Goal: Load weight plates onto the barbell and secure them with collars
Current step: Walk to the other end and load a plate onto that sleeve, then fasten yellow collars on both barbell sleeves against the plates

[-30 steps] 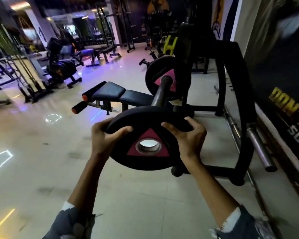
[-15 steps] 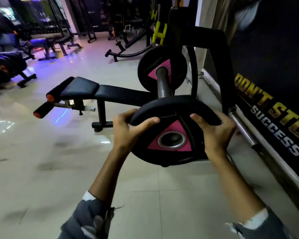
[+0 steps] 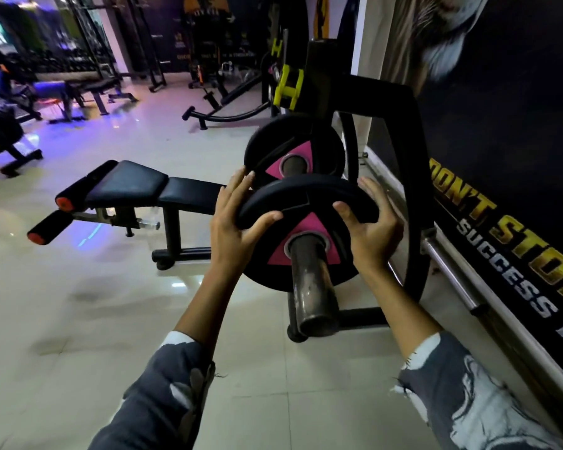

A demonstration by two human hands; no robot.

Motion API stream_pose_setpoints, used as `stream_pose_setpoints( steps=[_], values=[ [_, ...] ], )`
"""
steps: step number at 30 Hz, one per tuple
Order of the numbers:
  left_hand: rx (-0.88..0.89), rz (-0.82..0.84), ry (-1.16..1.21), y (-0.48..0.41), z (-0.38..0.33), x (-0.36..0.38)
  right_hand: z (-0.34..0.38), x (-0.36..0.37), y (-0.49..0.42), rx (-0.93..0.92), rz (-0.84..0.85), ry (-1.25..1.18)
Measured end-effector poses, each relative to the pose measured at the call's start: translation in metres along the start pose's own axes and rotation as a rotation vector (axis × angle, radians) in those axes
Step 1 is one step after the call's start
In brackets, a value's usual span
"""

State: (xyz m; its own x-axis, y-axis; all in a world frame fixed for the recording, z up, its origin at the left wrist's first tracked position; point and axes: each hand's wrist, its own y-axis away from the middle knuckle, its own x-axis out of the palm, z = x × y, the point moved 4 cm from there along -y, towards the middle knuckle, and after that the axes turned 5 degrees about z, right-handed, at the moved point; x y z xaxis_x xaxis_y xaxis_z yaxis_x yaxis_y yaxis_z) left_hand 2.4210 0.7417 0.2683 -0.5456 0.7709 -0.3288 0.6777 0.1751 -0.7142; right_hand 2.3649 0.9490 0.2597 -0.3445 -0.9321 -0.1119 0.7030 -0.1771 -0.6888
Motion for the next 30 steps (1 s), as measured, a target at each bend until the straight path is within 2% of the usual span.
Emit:
stream_pose_setpoints(
  steps=[8, 14, 17, 21, 24, 26, 28, 30],
  values=[
    [-0.041, -0.029, 0.006, -0.085, 0.073, 0.032, -0.049, 0.069, -0.079, -0.018, 0.038, 0.032],
    [-0.208, 0.006, 0.052, -0.142, 0.131, 0.056, -0.09, 0.119, -0.135, 0.006, 0.079, 0.07],
    [-0.199, 0.003, 0.042, -0.15, 0.142, 0.057, -0.102, 0.127, -0.143, -0.025, 0.027, 0.081],
    [-0.185, 0.024, 0.091, -0.148, 0.143, 0.058, -0.113, 0.128, -0.138, -0.03, 0.045, 0.066],
    [-0.22, 0.097, 0.319, -0.156, 0.151, 0.057, -0.116, 0.125, -0.141, 0.044, 0.2, -0.115],
    [-0.332, 0.186, 0.451, -0.173, 0.167, 0.052, -0.105, 0.125, -0.154, 0.163, 0.363, -0.186],
    [-0.422, 0.285, 0.437, -0.198, 0.182, 0.049, -0.083, 0.128, -0.173, 0.197, 0.506, -0.154],
    [-0.426, 0.342, 0.393, -0.227, 0.193, 0.048, -0.054, 0.135, -0.187, 0.158, 0.564, -0.099]
  ],
)
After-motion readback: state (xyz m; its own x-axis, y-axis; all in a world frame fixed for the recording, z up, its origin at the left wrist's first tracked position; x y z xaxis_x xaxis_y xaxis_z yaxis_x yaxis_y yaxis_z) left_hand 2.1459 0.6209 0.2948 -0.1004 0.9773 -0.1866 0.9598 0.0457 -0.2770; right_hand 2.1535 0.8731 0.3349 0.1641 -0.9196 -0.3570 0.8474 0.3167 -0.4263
